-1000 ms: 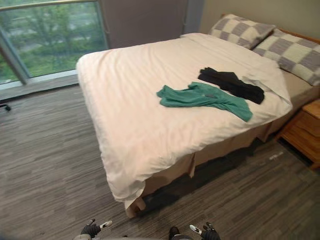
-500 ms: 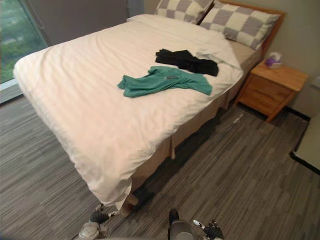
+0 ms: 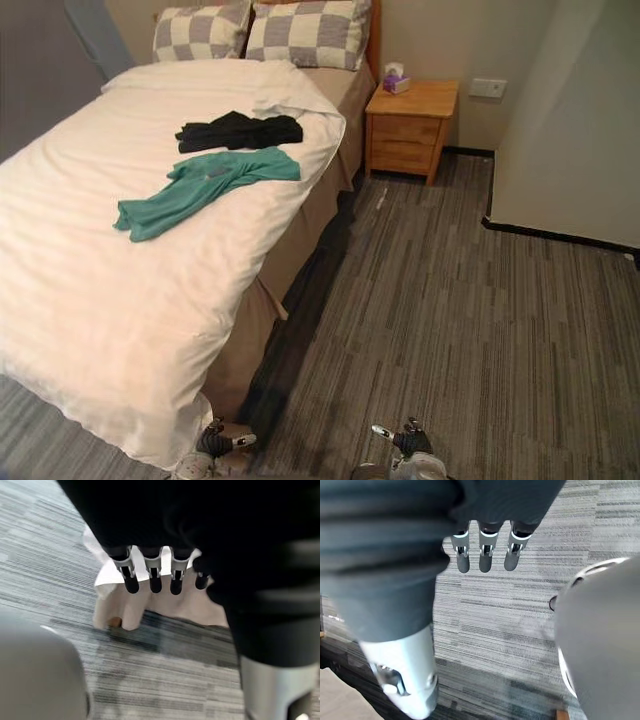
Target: Tidy the bed and pick cloth on bed and put in laundry
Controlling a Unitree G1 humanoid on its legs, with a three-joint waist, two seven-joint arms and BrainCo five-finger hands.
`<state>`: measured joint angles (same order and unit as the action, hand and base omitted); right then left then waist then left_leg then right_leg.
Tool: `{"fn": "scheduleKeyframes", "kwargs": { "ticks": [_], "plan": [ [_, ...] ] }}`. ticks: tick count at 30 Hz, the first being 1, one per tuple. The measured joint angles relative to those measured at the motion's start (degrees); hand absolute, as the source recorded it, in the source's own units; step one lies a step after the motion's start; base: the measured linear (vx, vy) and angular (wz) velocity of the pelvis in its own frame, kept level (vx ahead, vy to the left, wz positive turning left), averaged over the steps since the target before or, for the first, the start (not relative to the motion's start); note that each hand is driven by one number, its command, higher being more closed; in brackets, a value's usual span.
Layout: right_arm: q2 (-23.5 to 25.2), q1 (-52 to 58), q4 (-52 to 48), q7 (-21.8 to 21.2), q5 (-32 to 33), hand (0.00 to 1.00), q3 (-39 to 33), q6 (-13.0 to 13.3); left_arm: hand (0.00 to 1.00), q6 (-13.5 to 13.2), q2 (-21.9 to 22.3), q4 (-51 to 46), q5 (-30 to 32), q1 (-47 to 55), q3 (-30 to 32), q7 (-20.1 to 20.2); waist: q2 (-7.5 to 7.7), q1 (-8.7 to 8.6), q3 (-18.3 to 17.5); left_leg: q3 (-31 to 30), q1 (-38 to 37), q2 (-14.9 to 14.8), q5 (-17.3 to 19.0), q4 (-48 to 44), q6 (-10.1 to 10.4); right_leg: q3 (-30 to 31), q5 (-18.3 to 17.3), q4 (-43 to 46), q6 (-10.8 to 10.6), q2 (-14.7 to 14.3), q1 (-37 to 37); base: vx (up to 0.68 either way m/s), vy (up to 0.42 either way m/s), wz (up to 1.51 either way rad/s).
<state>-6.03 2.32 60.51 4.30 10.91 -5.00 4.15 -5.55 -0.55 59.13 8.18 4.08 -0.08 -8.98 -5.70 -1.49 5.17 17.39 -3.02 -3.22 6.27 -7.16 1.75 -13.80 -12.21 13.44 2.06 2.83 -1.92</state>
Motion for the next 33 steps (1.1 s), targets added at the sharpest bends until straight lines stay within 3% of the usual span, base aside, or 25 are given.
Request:
{"fn": "scheduleKeyframes", "kwargs": {
  "ticks": [4,8,11,13,16,19,23,26,27,29,30,31,33],
  "plan": [
    [0.0,0.1,0.1,0.6,0.1,0.00,0.1,-0.4,0.00,-0.9,0.1,-1.1,0.3,1.3,0.2,-0.1,-0.25,-0.46,0.0,-2.1,0.3,0.4,-0.1,-1.7,0.3,2.5,1.7,-3.4,-1.4,0.3,0.8,-0.02,0.078,-0.31],
    [-0.9,0.1,0.8,0.6,0.7,0.00,1.1,-0.6,0.00,-2.7,-0.2,-1.1,-0.3,1.6,0.8,-0.2,0.38,-0.41,0.7,-4.5,1.7,1.4,-0.1,-9.4,0.3,8.0,3.7,-5.8,-3.2,1.3,1.9,0.00,0.090,-0.76],
    [-0.9,0.4,0.8,0.4,1.9,0.00,1.0,-0.1,0.00,-3.1,-0.4,-1.0,-0.2,1.8,2.5,-0.1,0.43,-0.58,0.7,-7.4,2.0,1.4,0.1,-12.2,0.3,10.0,5.0,-8.3,-3.5,1.4,2.5,0.01,0.109,-0.77],
    [-0.8,0.4,0.8,0.3,2.9,0.00,0.8,0.8,0.00,-3.1,-1.0,-1.0,-0.2,1.7,2.8,0.0,0.46,-0.67,0.7,-10.3,1.9,1.3,0.6,-11.5,0.8,10.0,7.0,-10.6,-4.0,1.0,2.4,0.00,0.077,-0.58],
    [-1.0,0.9,1.7,-0.1,3.5,0.00,-0.9,2.0,0.00,-3.6,-1.2,-1.0,-0.2,1.3,2.3,0.5,-0.27,-1.14,0.2,-12.5,-0.2,0.3,1.9,-4.9,1.4,10.4,11.0,-14.2,-3.1,-0.9,2.9,0.04,0.048,-0.21],
    [-0.8,1.0,2.5,-0.1,3.5,0.00,-2.9,2.7,0.00,-3.8,-1.7,-0.8,-0.6,0.5,1.1,1.7,-0.40,-1.58,0.2,-13.6,-2.9,-0.5,1.9,1.4,1.5,9.0,12.4,-15.5,-3.0,-2.1,3.3,0.04,0.068,0.09],
    [0.5,1.6,2.7,-1.1,3.5,0.00,-4.7,5.3,0.00,-2.4,-2.4,0.3,-0.8,0.0,-1.3,1.2,1.56,-1.89,1.4,-15.1,-5.3,-0.5,2.6,3.0,0.3,7.3,11.7,-11.5,-3.8,-1.9,3.2,-0.06,0.070,0.15],
    [1.6,1.7,2.1,-3.2,3.5,0.00,-5.8,6.6,0.00,-0.5,-3.2,0.9,-1.1,-0.4,-1.9,-0.6,3.04,-1.84,2.3,-14.1,-3.7,-0.1,4.1,2.6,-1.1,5.7,8.1,-3.1,-3.3,-0.4,-1.5,-0.18,0.067,0.07],
    [1.8,1.7,2.2,-4.0,3.6,0.00,-5.6,6.7,0.00,-0.2,-3.5,0.8,-2.0,-0.7,-1.7,-1.3,3.77,-0.97,2.5,-13.1,-3.6,-0.2,4.2,1.9,-1.1,4.1,5.7,2.3,-2.5,0.3,-2.8,-0.16,-0.007,-0.18],
    [2.0,1.9,2.4,-5.0,3.6,0.00,-5.0,7.1,0.00,0.0,-4.0,0.8,-2.6,-0.3,-1.4,-2.4,4.38,-0.89,2.3,-12.7,-3.9,-0.7,5.1,0.7,-0.6,1.8,1.9,8.6,-3.1,0.7,-1.8,-0.10,-0.039,-0.26],
    [2.1,2.1,2.5,-5.5,3.6,0.00,-4.1,7.4,0.00,0.0,-4.6,0.7,-2.6,-0.3,-1.2,-2.6,5.23,-0.63,2.0,-12.1,-3.7,-0.4,5.7,-0.2,-0.2,2.3,0.9,5.3,-3.0,0.6,-0.3,-0.05,-0.087,-0.37],
    [2.2,2.1,2.8,-6.0,3.6,0.00,-3.4,7.3,0.00,0.2,-4.9,0.8,-2.6,-0.3,-0.6,-2.6,5.80,-0.47,1.5,-11.5,-3.2,-0.3,5.9,-0.7,0.1,2.8,0.3,1.8,-1.3,0.1,0.8,-0.05,-0.102,-0.43],
    [2.0,1.9,2.8,-6.6,4.4,0.00,-3.3,7.5,0.00,0.8,-3.5,1.2,-3.2,0.2,0.3,-2.6,3.79,-0.76,0.7,-11.5,-1.3,-2.0,6.0,-2.0,0.5,2.9,4.5,-6.2,-1.5,-2.8,2.9,-0.01,-0.084,-0.27]
  ]
}}
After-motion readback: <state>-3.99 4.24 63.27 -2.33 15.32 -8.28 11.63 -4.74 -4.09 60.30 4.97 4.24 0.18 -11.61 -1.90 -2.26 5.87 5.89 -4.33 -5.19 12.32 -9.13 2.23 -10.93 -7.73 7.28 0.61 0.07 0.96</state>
